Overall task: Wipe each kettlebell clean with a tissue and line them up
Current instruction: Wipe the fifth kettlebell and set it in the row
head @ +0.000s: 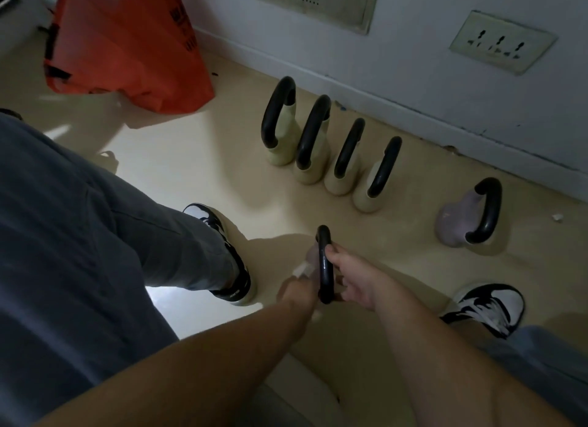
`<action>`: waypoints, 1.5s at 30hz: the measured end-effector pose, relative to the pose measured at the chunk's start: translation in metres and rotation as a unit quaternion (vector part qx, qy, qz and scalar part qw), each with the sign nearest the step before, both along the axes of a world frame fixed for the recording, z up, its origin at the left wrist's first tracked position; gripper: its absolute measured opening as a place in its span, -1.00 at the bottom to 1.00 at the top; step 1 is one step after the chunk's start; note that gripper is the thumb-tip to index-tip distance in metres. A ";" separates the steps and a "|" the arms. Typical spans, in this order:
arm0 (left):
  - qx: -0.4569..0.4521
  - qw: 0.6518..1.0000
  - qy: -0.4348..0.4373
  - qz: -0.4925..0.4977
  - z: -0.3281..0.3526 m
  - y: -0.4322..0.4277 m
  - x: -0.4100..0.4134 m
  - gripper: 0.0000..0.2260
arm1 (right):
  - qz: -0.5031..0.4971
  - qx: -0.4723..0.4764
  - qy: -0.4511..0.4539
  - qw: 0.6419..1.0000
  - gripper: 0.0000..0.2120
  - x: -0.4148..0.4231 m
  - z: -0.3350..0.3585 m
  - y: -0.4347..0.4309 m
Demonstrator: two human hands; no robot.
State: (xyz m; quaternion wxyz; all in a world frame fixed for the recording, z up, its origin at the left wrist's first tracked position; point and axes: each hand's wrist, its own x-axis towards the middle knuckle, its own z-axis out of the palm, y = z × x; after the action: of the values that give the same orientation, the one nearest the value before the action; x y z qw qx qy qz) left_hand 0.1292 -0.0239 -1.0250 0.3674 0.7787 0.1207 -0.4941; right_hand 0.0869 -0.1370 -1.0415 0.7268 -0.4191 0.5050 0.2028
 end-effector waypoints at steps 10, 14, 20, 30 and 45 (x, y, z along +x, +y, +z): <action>-0.028 0.993 -0.062 0.095 0.036 -0.027 0.032 -0.64 | -0.047 0.021 0.011 0.999 -0.68 -0.005 -0.006 -0.015; -0.110 0.956 -0.265 -0.059 0.034 -0.052 0.065 -0.68 | -0.130 0.030 0.023 0.991 -0.68 -0.011 -0.015 -0.020; -0.008 0.747 -0.282 -0.602 -0.018 -0.073 0.077 -0.74 | -0.139 0.042 0.017 0.989 -0.60 -0.022 -0.025 -0.020; 0.149 0.389 -0.367 -0.832 0.007 -0.058 0.024 -0.70 | -0.188 0.032 0.072 0.979 -0.32 -0.016 -0.036 -0.030; 0.177 0.393 -0.364 -0.826 0.002 -0.025 -0.002 -0.66 | -0.104 -0.010 0.084 0.991 -0.40 -0.009 -0.030 -0.026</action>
State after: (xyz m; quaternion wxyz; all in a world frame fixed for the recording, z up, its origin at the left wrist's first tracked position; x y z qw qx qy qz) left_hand 0.1274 -0.0491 -1.0234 -0.3576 0.6501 -0.6422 -0.1926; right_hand 0.0784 -0.1631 -1.0710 0.6945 -0.3533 0.6073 0.1554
